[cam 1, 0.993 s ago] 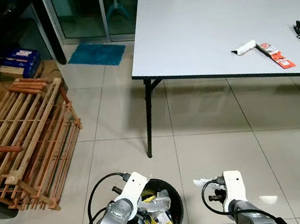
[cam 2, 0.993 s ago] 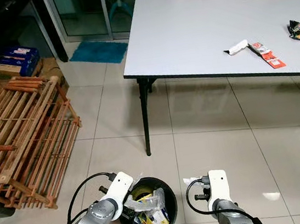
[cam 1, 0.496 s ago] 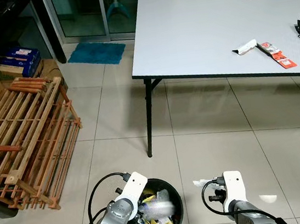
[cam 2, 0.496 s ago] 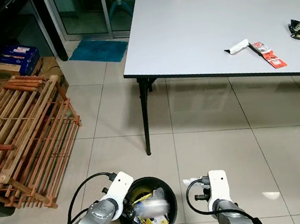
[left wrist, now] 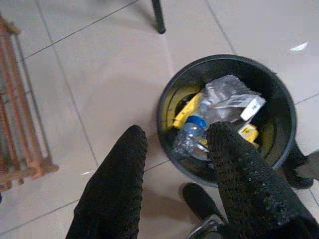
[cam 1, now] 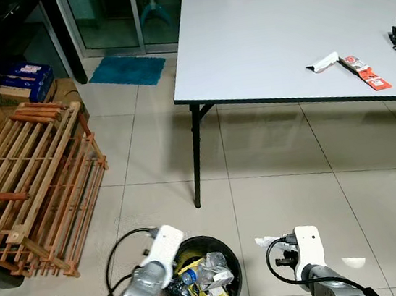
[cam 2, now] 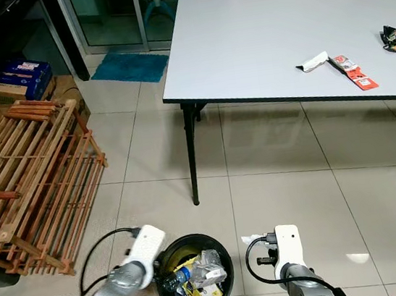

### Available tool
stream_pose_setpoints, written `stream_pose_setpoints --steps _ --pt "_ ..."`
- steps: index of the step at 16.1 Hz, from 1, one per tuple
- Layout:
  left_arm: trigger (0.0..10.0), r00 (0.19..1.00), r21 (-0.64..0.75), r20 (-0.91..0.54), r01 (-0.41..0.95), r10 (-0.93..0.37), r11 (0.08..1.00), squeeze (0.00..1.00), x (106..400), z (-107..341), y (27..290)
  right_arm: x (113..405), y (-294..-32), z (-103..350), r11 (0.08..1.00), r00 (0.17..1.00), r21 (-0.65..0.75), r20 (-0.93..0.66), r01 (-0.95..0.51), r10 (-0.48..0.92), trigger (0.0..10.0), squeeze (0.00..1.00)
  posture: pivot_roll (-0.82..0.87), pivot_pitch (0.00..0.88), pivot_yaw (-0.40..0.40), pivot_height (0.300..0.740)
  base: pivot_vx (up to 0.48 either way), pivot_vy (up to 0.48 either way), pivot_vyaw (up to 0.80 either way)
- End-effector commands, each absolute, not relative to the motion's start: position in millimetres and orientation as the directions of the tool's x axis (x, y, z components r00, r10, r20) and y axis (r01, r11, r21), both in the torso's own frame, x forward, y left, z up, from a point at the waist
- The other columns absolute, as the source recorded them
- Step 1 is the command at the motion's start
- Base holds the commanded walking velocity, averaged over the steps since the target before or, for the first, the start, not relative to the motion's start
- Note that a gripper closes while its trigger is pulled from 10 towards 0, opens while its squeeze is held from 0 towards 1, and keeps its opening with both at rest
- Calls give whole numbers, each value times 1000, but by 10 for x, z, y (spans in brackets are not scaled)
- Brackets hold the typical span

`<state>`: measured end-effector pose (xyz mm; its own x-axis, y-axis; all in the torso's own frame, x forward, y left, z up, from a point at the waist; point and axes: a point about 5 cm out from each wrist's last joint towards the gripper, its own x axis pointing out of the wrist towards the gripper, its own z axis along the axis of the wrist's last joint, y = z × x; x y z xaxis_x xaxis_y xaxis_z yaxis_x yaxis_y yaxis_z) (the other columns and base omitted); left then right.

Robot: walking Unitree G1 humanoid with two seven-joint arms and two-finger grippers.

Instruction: Picking trash to rubbish bin

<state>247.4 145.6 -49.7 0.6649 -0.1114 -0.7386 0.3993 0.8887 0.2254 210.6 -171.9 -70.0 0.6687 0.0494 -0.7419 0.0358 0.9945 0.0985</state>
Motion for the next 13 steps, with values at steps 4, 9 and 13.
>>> stream_pose_setpoints --steps 4,9,13 --pt "10000 657 225 -752 321 -45 920 0 2365 -569 1579 2081 -1733 -714 995 658 93 -751 30 50 10000 0 -15 73 -46 740 0 0 0" --pt "10000 657 240 -754 274 2 931 0 2316 -594 1684 2192 -1570 -659 988 657 114 -738 -101 152 10000 0 -8 69 -47 740 0 0 0" --pt "10000 667 252 -744 254 19 934 0 2351 -566 1734 2345 -1234 -557 929 624 83 -719 -360 306 10000 0 -5 65 -47 740 0 0 0"
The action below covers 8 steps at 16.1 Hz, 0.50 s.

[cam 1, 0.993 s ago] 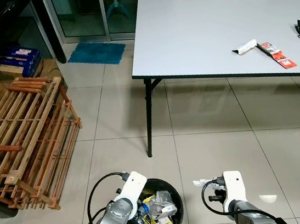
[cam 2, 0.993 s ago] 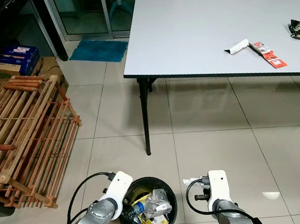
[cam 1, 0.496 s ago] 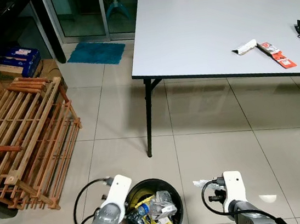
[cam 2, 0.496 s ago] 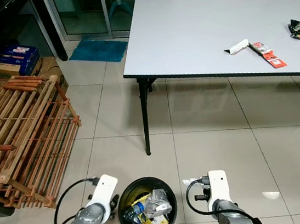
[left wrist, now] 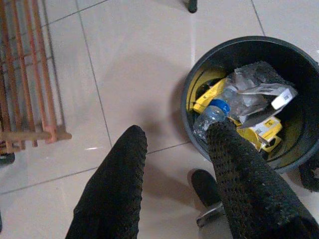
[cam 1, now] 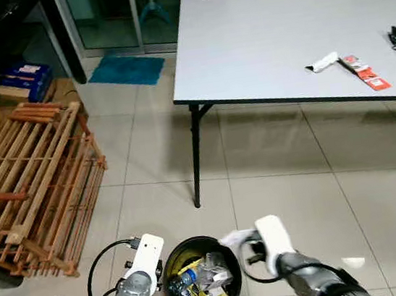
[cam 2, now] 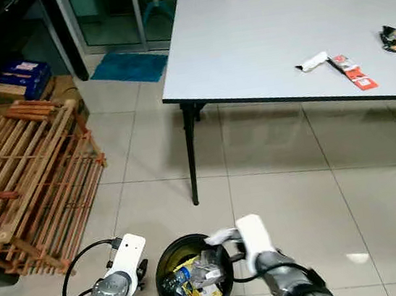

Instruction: Picking trash to rubbish bin

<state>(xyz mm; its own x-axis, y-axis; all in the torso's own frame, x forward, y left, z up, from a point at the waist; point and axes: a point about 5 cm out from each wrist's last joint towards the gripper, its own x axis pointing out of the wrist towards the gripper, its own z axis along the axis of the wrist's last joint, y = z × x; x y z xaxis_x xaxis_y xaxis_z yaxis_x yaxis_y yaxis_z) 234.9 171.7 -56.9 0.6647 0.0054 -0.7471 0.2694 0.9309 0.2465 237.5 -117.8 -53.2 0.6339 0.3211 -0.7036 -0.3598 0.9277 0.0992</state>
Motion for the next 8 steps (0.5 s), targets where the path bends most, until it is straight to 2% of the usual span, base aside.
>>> stream_pose_setpoints --steps 1,3,5,8 --pt "10000 671 253 -741 249 22 935 0 2365 -557 1738 2389 -1201 -523 922 623 103 -709 -374 331 10000 0 2 63 -51 740 0 0 0" --pt "10000 676 254 -736 241 26 937 0 2379 -546 1744 2457 -1114 -466 897 614 109 -693 -429 378 10000 0 2 63 -53 740 0 0 0" --pt "10000 680 257 -733 231 33 938 0 2386 -540 1755 2535 -765 -336 775 536 134 -649 -618 540 10000 0 5 65 -57 740 0 0 0" --pt "10000 685 257 -727 214 43 942 0 2393 -533 1776 2572 -609 -272 732 520 112 -632 -672 574 10000 0 13 68 -61 740 0 0 0"
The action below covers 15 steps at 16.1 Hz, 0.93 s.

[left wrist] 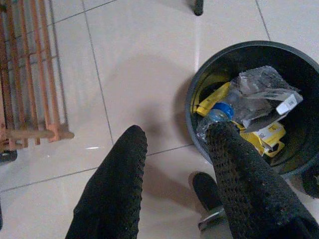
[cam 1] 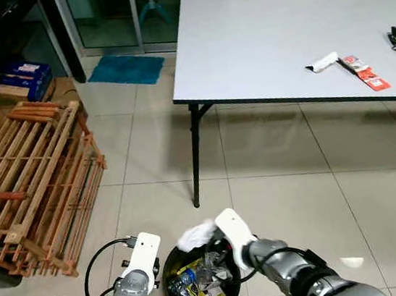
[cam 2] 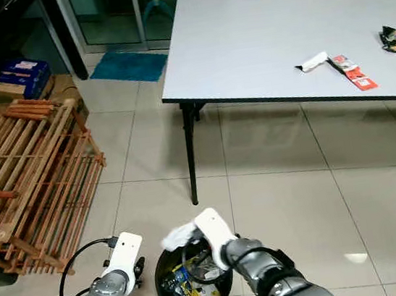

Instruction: Picking trash to rubbish bin

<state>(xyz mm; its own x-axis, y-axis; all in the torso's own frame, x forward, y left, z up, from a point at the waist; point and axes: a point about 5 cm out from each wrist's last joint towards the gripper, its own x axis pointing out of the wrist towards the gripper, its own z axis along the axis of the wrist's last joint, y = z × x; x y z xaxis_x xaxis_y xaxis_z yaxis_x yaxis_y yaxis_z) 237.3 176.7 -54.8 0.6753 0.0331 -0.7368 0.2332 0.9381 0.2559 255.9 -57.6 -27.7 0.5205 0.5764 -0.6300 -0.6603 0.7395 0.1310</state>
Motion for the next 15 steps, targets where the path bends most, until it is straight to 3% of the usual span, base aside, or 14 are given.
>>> stream_pose_setpoints --steps 1,14,15 --pt "10000 684 260 -727 209 48 943 0 2388 -534 1796 2586 -575 -252 728 521 116 -625 -675 582 10000 0 13 68 -61 740 0 0 0" --pt "10000 678 264 -732 203 59 943 0 2359 -550 1824 2600 -621 -254 746 531 130 -624 -653 573 10000 0 15 75 -61 740 0 0 0" --pt "10000 678 263 -733 202 59 943 0 2357 -551 1825 2600 -627 -255 747 531 131 -625 -652 572 10000 533 15 75 -61 740 0 0 0"
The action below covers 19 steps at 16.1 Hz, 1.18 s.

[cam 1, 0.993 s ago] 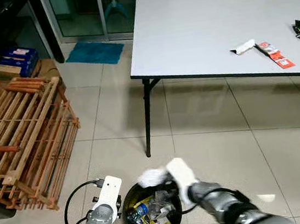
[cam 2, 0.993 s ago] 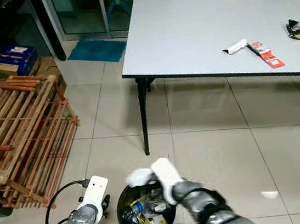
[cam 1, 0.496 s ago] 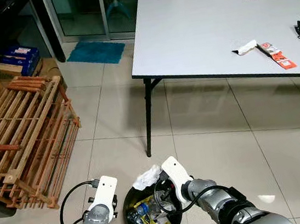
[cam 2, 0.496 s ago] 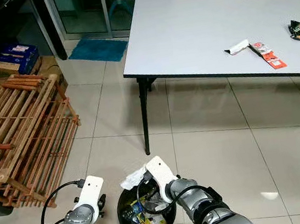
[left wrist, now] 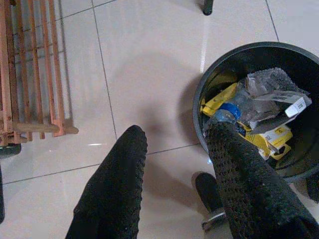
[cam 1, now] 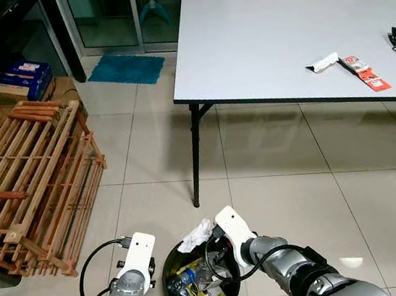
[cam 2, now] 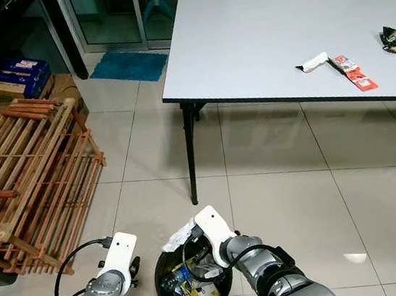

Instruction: Picking trash to rubbish bin

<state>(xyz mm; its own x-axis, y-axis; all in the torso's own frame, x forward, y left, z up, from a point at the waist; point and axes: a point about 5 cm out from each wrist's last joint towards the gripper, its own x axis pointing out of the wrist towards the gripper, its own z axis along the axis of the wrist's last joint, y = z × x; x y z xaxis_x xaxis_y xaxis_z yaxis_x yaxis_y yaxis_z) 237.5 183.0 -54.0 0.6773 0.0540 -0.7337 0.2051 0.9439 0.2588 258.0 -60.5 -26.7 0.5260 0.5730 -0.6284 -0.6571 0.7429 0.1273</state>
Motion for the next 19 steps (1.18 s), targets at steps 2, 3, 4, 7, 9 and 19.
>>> stream_pose_setpoints --steps 2,3,4,7,9,19 --pt "10000 678 262 -733 202 59 944 0 2354 -553 1822 2600 -637 -258 750 532 133 -626 -648 570 10000 851 16 76 -61 740 0 0 0" --pt "10000 678 262 -733 202 58 944 0 2354 -554 1821 2601 -640 -258 751 533 133 -626 -647 570 10000 1000 16 76 -62 740 0 0 0" --pt "10000 678 261 -733 203 57 944 0 2352 -555 1818 2600 -643 -258 751 531 138 -625 -646 572 10000 1000 15 78 -62 740 0 0 0" --pt "10000 678 259 -733 202 55 945 0 2352 -556 1811 2604 -646 -255 749 531 138 -624 -648 574 10000 1000 16 79 -64 740 0 0 0" --pt "10000 678 259 -733 203 55 944 0 2352 -556 1810 2605 -645 -253 749 531 140 -622 -647 575 10000 1000 15 81 -63 740 0 0 0" --pt "10000 682 260 -730 204 53 944 0 2370 -545 1805 2617 -648 -244 759 543 146 -614 -635 573 10000 1000 16 79 -60 740 0 0 0"
